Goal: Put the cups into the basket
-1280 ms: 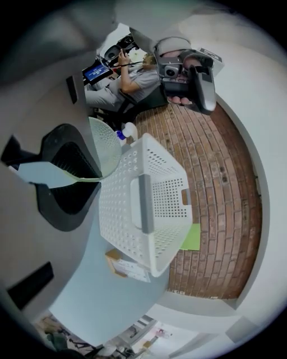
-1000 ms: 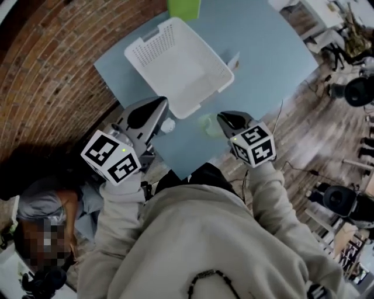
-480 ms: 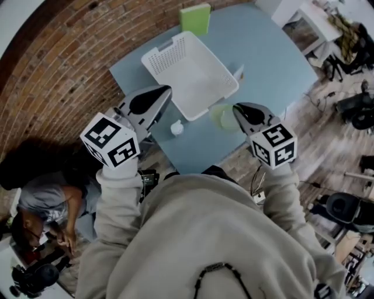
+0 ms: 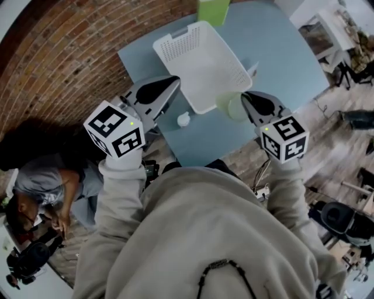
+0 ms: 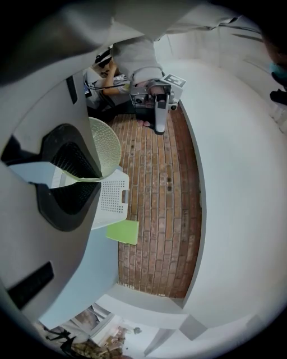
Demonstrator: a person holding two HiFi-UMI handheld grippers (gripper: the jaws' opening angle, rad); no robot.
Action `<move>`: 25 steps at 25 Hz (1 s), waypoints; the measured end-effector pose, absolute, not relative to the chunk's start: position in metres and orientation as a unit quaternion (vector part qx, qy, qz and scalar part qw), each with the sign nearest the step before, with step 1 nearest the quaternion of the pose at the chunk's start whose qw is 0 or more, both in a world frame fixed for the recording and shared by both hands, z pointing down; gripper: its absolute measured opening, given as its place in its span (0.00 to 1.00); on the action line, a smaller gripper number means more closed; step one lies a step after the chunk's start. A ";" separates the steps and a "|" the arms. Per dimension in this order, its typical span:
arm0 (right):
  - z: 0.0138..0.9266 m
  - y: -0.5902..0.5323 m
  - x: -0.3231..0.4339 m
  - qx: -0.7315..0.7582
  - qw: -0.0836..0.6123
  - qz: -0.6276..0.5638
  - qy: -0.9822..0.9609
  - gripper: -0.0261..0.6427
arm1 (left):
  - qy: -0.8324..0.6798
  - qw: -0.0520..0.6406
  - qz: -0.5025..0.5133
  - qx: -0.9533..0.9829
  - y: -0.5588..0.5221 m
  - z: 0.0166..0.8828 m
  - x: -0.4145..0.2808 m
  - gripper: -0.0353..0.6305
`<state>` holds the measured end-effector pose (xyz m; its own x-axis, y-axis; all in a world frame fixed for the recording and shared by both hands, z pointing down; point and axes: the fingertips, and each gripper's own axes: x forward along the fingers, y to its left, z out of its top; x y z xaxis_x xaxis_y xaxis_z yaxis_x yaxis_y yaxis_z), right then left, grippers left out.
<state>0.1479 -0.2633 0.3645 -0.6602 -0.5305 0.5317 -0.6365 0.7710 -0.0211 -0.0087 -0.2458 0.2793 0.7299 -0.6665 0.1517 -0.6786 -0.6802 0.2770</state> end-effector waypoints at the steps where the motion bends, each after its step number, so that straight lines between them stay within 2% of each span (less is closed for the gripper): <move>1: 0.366 -0.266 0.145 0.319 0.260 0.102 -0.906 0.09 | -0.369 0.163 0.019 0.915 -0.248 0.282 -0.011 0.05; 16: 0.397 -0.312 0.093 0.274 0.292 0.103 -0.910 0.09 | -0.402 0.204 0.012 0.893 -0.272 0.319 -0.054 0.05; 25: 0.444 -0.360 0.062 0.248 0.335 0.110 -0.902 0.09 | -0.417 0.239 -0.001 0.877 -0.300 0.363 -0.081 0.05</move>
